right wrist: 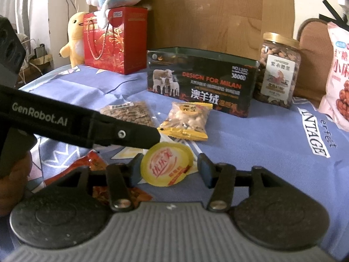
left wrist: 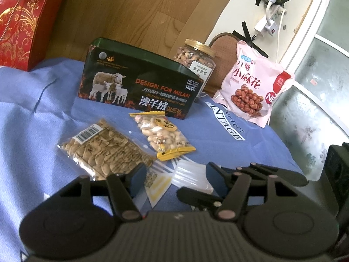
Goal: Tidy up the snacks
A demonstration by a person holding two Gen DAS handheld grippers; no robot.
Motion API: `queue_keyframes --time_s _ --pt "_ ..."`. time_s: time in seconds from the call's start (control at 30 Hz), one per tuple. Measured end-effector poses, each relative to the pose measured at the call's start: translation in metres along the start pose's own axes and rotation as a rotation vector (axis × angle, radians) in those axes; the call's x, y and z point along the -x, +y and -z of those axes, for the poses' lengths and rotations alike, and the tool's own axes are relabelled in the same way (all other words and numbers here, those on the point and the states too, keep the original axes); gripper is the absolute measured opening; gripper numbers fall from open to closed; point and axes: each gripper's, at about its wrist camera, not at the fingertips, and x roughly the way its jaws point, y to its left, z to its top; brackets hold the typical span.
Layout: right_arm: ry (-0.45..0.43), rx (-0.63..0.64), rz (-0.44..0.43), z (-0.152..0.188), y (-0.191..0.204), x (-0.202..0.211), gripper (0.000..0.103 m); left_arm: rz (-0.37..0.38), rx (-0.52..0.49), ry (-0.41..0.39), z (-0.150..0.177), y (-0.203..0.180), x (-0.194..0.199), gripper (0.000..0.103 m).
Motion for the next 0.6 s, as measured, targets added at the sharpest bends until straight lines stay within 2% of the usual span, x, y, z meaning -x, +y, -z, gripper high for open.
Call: queue_keyframes --time_s 0.23,0.27,0.3,0.37,0.6 --pt "-0.002 0.001 -0.008 0.004 0.000 0.005 0.057 0.024 -0.033 0.001 0.002 -0.006 -0.001 0.062" --pt "-0.002 0.002 -0.010 0.004 0.000 0.006 0.057 0.028 -0.043 0.002 0.003 -0.008 -0.002 0.062" --pt "-0.005 0.006 -0.015 0.005 0.001 0.006 0.050 0.027 -0.055 0.000 0.003 -0.011 -0.002 0.062" --pt "-0.011 0.010 -0.012 0.006 0.002 0.008 0.050 0.034 -0.065 -0.003 0.004 -0.013 -0.003 0.061" --pt "-0.026 -0.010 -0.022 0.006 -0.001 0.010 0.050 0.134 0.051 0.031 0.000 0.003 -0.004 0.055"
